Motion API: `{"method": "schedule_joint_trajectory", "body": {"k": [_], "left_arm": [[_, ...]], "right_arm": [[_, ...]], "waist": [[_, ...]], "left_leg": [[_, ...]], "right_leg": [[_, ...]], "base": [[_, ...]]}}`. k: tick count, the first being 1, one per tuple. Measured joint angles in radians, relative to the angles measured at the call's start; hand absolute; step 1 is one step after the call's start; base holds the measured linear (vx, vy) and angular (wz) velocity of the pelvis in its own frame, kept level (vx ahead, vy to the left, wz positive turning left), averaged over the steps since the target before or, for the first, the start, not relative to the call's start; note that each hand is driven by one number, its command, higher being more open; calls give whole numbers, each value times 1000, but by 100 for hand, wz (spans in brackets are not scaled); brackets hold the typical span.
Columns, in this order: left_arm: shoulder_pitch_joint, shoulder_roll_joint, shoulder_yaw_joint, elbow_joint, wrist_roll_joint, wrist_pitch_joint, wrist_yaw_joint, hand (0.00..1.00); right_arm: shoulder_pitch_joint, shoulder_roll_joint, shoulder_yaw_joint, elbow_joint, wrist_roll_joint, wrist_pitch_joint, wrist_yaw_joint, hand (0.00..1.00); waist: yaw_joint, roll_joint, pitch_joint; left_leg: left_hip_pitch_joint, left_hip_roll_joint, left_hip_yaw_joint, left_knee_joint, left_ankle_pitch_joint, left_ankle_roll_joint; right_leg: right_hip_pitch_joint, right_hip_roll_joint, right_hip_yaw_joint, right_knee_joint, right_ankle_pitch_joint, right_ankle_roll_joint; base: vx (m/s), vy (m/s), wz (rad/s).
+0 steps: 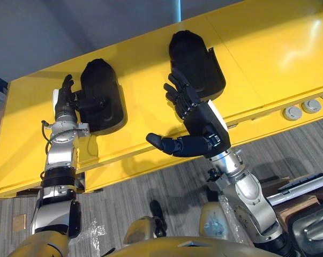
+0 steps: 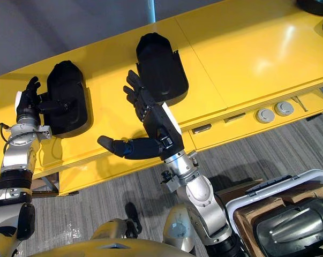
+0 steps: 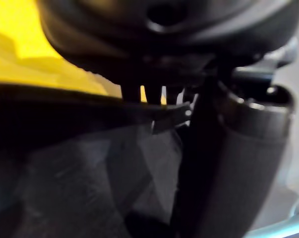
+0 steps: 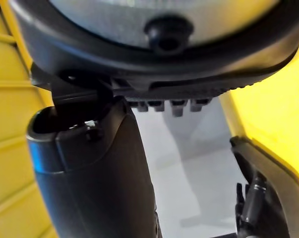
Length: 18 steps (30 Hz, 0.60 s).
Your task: Walk over and take three plastic housings, then place them on the shelf
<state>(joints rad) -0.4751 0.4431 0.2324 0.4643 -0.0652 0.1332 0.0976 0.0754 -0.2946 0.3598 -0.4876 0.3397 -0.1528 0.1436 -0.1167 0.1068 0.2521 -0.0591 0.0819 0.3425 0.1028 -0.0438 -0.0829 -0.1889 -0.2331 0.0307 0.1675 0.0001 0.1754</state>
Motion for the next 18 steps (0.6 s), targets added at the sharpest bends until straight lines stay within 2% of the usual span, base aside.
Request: {"method": "schedule_joint_trajectory", "body": {"k": [8, 12, 16, 18], "left_arm": [[0, 23, -8, -67, 2, -4, 99, 100], [1, 78, 27, -181, -28, -61, 124, 100], [15, 83, 34, -284, -147, -143, 109, 100], [18, 80, 34, -317, -205, -165, 92, 100]], "right_arm": [[54, 26, 10, 0, -1, -11, 3, 100], [95, 27, 29, 0, -18, -13, -4, 100], [115, 33, 58, 2, -68, -14, -26, 100], [115, 43, 62, 4, -82, -21, -40, 100]], "waist": [[-1, -3, -1], [3, -5, -13], [7, -18, -75], [7, -27, -96]], "left_leg": [[45, 6, -2, -12, -2, -2], [79, 13, -11, -24, -2, -3], [113, 17, -23, -50, 0, -6], [123, 17, -26, -57, 1, -8]], "right_leg": [[59, 9, -10, -38, 9, -2], [110, 14, -29, -69, 14, -4], [158, 25, -52, -103, 16, -5], [172, 26, -57, -114, 16, -5]], "base": [[0, 0, 0], [10, -7, 4], [47, -23, 9], [34, -9, 6]]}}
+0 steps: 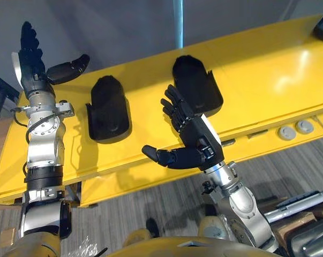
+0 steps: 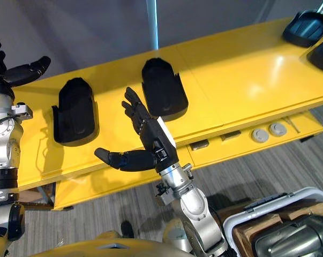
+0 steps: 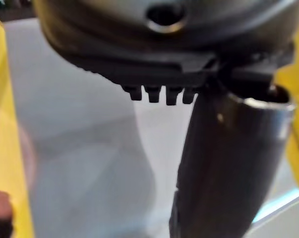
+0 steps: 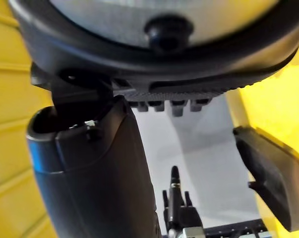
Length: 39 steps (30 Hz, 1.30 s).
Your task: Walk over and take three plastic housings, then place them on the shelf
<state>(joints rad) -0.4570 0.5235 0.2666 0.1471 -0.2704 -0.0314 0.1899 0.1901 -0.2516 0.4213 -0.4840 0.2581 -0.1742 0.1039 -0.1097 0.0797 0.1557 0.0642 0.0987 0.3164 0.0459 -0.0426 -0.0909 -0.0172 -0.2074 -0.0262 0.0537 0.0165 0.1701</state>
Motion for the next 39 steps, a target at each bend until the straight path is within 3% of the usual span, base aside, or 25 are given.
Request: {"method": "schedule_joint_trajectory", "body": {"k": [5, 9, 12, 17, 22, 25, 29, 33, 39], "left_arm": [[29, -25, -16, -84, -41, -98, -14, 100], [96, -86, -15, -178, -40, -137, 1, 100], [244, -169, -19, -344, -29, -189, 4, 100], [525, -337, -50, -527, 25, -239, -18, 100], [716, -449, -59, -529, -14, -246, -69, 100], [750, -485, -33, -510, -69, -246, -67, 100], [786, -501, 27, -506, -173, -255, -92, 100], [786, -527, 58, -507, -263, -280, -120, 100], [785, -536, 68, -510, -272, -295, -137, 100]], "right_arm": [[4, 32, -9, 20, -15, -43, -27, 100], [19, 33, -7, 44, -29, -61, -27, 100], [40, 33, -7, 45, -56, -66, -23, 100], [37, 35, -16, 69, -57, -84, 24, 100], [-19, 48, -16, 243, -99, -86, 115, 100], [-52, 49, -15, 324, -170, -78, 116, 100], [-66, 52, -16, 376, -175, -73, 81, 100], [-94, 59, -19, 420, -174, -74, 56, 100], [-147, 73, -6, 482, -177, -81, 36, 100]], "waist": [[-1, -13, -51], [3, -14, -79], [8, -14, -100], [55, -29, -129], [106, -83, -140], [135, -103, -125], [144, -116, -111], [155, -116, -101], [165, -121, -56]], "left_leg": [[21, 0, -12, -9, 1, -2], [34, 0, -20, -18, 3, -3], [36, 0, -32, -31, 7, -5], [39, -1, -81, -58, 26, -10], [11, -6, -155, -91, 67, -14], [9, -8, -182, -104, 80, -15], [-6, -9, -209, -103, 86, -14], [-16, -9, -221, -102, 87, -14], [-22, -8, -242, -102, 89, -16]], "right_leg": [[29, 0, -18, -9, 1, 0], [55, 0, -30, -22, 1, 0], [62, 1, -45, -27, 1, -1], [85, 6, -85, -42, 0, -3], [89, 13, -150, -54, -2, -7], [93, 13, -177, -54, -5, -12], [96, 13, -203, -54, -9, -18], [96, 13, -216, -54, -11, -21], [107, 15, -238, -54, -15, -27]], "base": [[0, -8, 6], [-21, -12, 6], [-13, -18, 12], [6, -28, 24], [-23, -28, 38], [-39, -21, 28], [-12, -9, 19], [-3, -9, 9], [2, -9, 10]]}}
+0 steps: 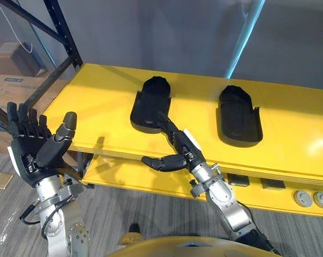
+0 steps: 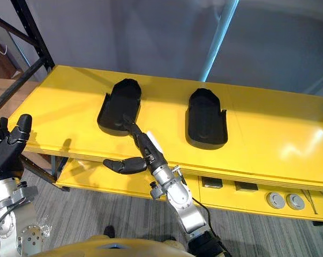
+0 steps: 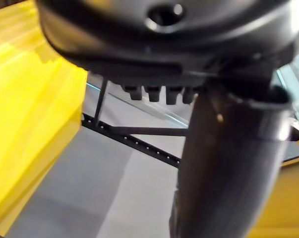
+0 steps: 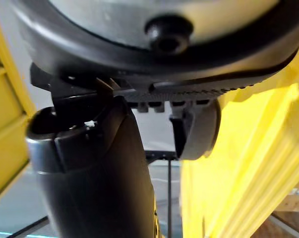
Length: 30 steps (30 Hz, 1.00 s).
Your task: Walk over and take three plastic housings, then place them on the shelf
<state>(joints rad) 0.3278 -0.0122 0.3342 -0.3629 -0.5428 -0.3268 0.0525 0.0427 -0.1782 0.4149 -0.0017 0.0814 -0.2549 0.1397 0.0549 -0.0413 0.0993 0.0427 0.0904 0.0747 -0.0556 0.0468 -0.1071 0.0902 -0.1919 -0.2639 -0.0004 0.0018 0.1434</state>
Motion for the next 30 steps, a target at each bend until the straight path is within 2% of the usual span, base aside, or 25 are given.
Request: {"method": "schedule_joint_trajectory", "body": {"k": [5, 11, 16, 20, 26, 30], "left_arm": [[0, -23, 7, 0, 0, 0, -4, 100], [1, -23, 8, 0, 0, 0, -11, 100], [1, -23, 7, 0, 0, 1, -14, 100], [28, -21, 5, -3, 1, 5, -22, 100], [43, -18, -12, -2, 63, 70, -30, 100], [43, -16, -21, 3, 105, 86, -10, 100]], "right_arm": [[-26, 5, 13, 0, -2, -16, 16, 100], [-26, 20, 29, -1, -16, -16, 67, 100], [-26, 20, 48, -7, -111, -15, 61, 100], [-15, 18, 37, -54, -116, -15, 40, 100], [28, 17, -71, -179, -114, -18, -11, 100], [63, 22, -182, -243, -76, -60, -64, 100]], "waist": [[10, -12, 18], [14, -14, 31], [12, -17, 39], [6, -25, 48], [-5, -24, 51], [-14, -14, 58]], "left_leg": [[-3, 0, -8, 0, 0, 0], [-4, 0, -12, 0, -1, -1], [-4, 1, -12, 2, -1, -1], [-4, 1, -8, 3, -2, -1], [-2, 4, 14, 23, -18, -2], [-1, 7, 45, 38, -32, -3]], "right_leg": [[1, 0, -7, 0, -2, -3], [3, 0, -9, 2, -4, -5], [2, 0, -9, 4, -6, -8], [-1, 1, -7, 6, -7, -9], [-4, 1, 12, 7, -7, -9], [-21, 1, 47, 14, -6, -9]], "base": [[3, -5, 3], [0, -1, 1], [0, 0, 0], [-5, -1, -2], [-9, 0, -10], [-15, 9, -24]]}}
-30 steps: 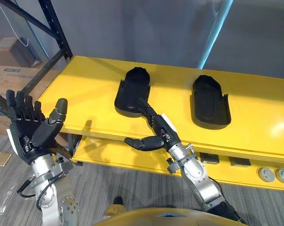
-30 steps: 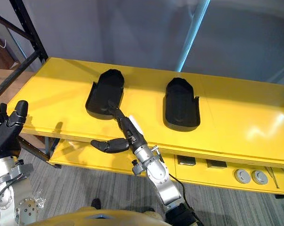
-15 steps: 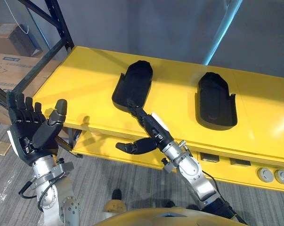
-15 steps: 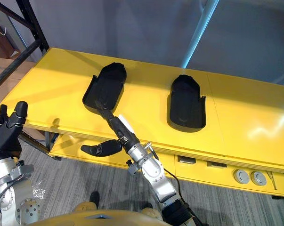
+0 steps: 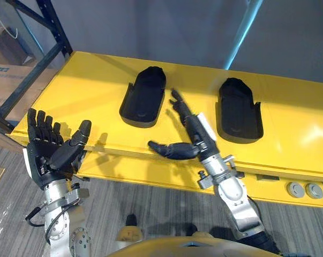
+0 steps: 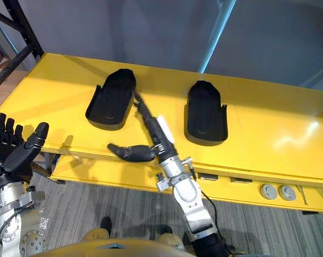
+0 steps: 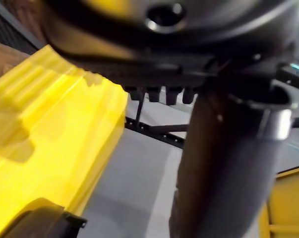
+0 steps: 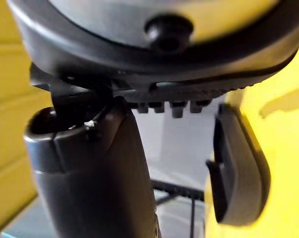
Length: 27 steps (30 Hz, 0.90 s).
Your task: Walk over and take three plastic housings, then place them on the shelf
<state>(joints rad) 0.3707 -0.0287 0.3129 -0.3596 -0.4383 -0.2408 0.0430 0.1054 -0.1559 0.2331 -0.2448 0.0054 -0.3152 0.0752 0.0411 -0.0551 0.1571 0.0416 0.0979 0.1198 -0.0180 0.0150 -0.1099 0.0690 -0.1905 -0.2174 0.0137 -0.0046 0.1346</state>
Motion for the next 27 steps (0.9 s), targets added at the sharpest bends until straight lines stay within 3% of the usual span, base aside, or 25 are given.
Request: {"method": "schedule_joint_trajectory", "body": {"k": [4, 5, 7, 13, 19, 27], "left_arm": [[-13, 2, -12, 50, 16, 1, 44, 100], [-34, 2, -57, 105, 104, 5, 111, 100], [-54, 1, -64, 136, 136, 11, 139, 100], [-69, -1, -71, 196, 137, 50, 157, 100], [-89, -1, -70, 244, 135, 50, 161, 100], [-92, -1, -79, 255, 101, 50, 117, 100]], "right_arm": [[12, 19, -108, -84, 70, -46, -25, 100], [44, 40, -186, -130, 95, -64, -46, 100], [56, 42, -201, -131, 100, -64, -46, 100], [119, 43, -229, -167, 100, -63, -43, 100], [138, 45, -256, -201, 130, -63, -33, 100], [144, 45, -244, -243, 129, -62, -1, 100]], "waist": [[-39, 16, 4], [-60, 22, 4], [-72, 30, 4], [-77, 72, -3], [-79, 94, -14], [-76, 99, -16]], "left_leg": [[1, 1, 39, 0, -5, 1], [3, 1, 82, 11, -21, 4], [5, 2, 94, 15, -26, 3], [22, 10, 139, 20, -41, 3], [21, 16, 164, 52, -61, 1], [19, 18, 178, 68, -68, 2]], "right_leg": [[-25, 0, 39, 1, 5, 6], [-46, 0, 86, 2, 10, 11], [-49, -1, 95, 2, 11, 12], [-55, 0, 135, 3, 13, 16], [-59, 2, 156, 6, 14, 18], [-69, 1, 171, 19, 15, 19]], "base": [[3, 19, -35], [39, 41, -57], [21, 31, -35], [-3, 15, -17], [-21, 9, -13], [-6, 2, -3]]}}
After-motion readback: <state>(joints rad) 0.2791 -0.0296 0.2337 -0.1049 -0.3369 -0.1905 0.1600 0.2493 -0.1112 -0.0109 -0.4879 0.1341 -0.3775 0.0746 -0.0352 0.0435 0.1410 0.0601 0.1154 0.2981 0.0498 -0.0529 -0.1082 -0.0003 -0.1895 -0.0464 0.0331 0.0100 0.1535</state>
